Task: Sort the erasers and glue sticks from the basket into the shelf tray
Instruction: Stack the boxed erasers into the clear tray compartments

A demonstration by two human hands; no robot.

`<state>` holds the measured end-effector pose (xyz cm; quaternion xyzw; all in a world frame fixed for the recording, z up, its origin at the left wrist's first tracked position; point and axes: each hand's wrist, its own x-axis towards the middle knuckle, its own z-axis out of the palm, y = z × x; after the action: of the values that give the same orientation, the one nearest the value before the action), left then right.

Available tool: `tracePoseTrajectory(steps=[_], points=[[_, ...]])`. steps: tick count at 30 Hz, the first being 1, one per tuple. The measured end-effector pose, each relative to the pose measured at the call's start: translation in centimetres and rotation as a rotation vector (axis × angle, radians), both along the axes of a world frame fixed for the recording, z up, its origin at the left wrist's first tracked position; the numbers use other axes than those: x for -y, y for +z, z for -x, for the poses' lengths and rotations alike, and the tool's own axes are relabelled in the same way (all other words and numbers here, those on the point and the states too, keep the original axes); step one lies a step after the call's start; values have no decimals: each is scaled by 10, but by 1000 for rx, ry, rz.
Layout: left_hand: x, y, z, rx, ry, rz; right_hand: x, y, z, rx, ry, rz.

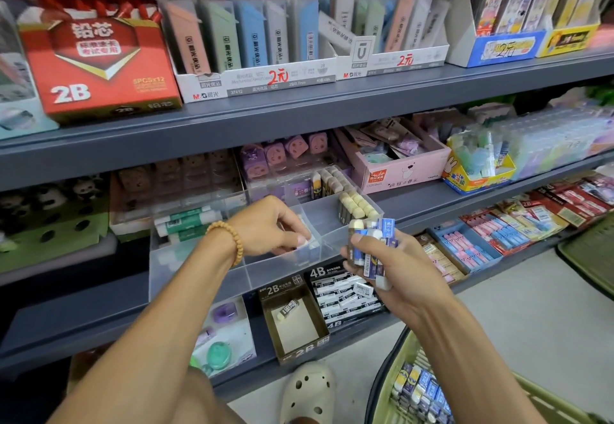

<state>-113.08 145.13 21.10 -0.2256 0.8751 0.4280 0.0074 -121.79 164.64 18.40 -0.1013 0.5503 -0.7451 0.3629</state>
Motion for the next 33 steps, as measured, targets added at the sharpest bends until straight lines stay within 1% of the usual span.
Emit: tracePoseTrajectory(steps=[3, 6, 7, 9, 10, 12, 17, 20, 22, 24, 26, 29, 33], points=[[-4, -2, 0, 6, -17, 93, 0, 0, -2, -23, 49, 13], [-7, 2, 2, -116, 68, 177, 3, 2, -3, -65, 84, 31], [-11, 5, 2, -180, 89, 142, 4, 3, -3, -88, 95, 32], [-18, 11, 5, -243, 74, -25, 9, 5, -2, -147, 111, 19], [-22, 14, 6, -235, 35, -83, 11, 6, -2, -181, 116, 14], [-27, 14, 8, -214, -31, -129, 14, 7, 0, -236, 108, 10], [-32, 14, 15, -223, -18, -268, 11, 8, 7, -330, 73, -15], [-36, 17, 23, -272, -6, -324, 6, 8, 14, -304, 43, 0], [-33, 20, 30, -326, 71, -360, 0, 7, 23, -245, -29, -6], [-30, 20, 38, -369, 150, -309, -7, 1, 32, -223, -99, -27], [-30, 18, 48, -386, 171, -200, -15, -2, 38, -256, -155, -52], [-34, 15, 65, -374, 139, -88, -26, -6, 42, -220, -192, -58], [-39, 14, 82, -330, 93, -61, -34, -9, 51, -190, -231, -59]])
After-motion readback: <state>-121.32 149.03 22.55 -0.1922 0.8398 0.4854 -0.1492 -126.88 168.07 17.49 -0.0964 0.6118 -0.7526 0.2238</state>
